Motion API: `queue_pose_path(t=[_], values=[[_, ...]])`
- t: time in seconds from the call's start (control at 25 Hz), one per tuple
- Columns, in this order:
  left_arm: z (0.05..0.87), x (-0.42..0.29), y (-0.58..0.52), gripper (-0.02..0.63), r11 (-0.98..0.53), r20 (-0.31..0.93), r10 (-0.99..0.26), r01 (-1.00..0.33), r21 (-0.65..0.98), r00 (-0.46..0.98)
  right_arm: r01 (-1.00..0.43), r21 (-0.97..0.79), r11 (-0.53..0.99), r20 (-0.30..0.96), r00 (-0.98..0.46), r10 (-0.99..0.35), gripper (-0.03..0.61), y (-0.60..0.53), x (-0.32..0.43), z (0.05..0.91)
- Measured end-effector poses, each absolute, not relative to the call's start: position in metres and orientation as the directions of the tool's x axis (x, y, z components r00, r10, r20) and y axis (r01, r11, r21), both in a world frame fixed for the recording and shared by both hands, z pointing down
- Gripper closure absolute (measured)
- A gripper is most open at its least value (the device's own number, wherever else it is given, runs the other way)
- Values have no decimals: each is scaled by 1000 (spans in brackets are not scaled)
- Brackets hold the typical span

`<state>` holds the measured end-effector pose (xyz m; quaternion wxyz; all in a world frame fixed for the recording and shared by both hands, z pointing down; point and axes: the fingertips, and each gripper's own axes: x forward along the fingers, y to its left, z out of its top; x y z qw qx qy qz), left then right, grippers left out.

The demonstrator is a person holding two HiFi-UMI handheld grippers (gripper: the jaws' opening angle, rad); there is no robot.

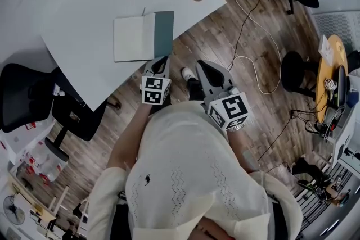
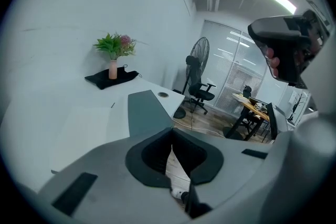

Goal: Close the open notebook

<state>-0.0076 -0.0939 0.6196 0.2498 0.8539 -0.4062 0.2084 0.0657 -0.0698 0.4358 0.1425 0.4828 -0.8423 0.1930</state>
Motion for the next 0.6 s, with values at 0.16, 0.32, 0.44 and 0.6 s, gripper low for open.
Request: queue_pose_path(t=[0.16,0.32,0.44,0.6], values=[[612,-16,-94,597,-546,542,-605,-799,252,584,-866,-191,462,422,-497,-758,577,-69,55,437],[606,-23,-96,597,-548,528,-613,-798,252,588,-865,-198,460,418,-499,-759,577,-68,45,437],[602,-30,-96,597,-549,514,-620,-796,256,593,-866,-198,458,415,-498,-761,577,-67,37,437],[599,-40,-95,597,-551,499,-627,-794,258,598,-868,-194,457,412,-495,-765,577,-64,26,438]])
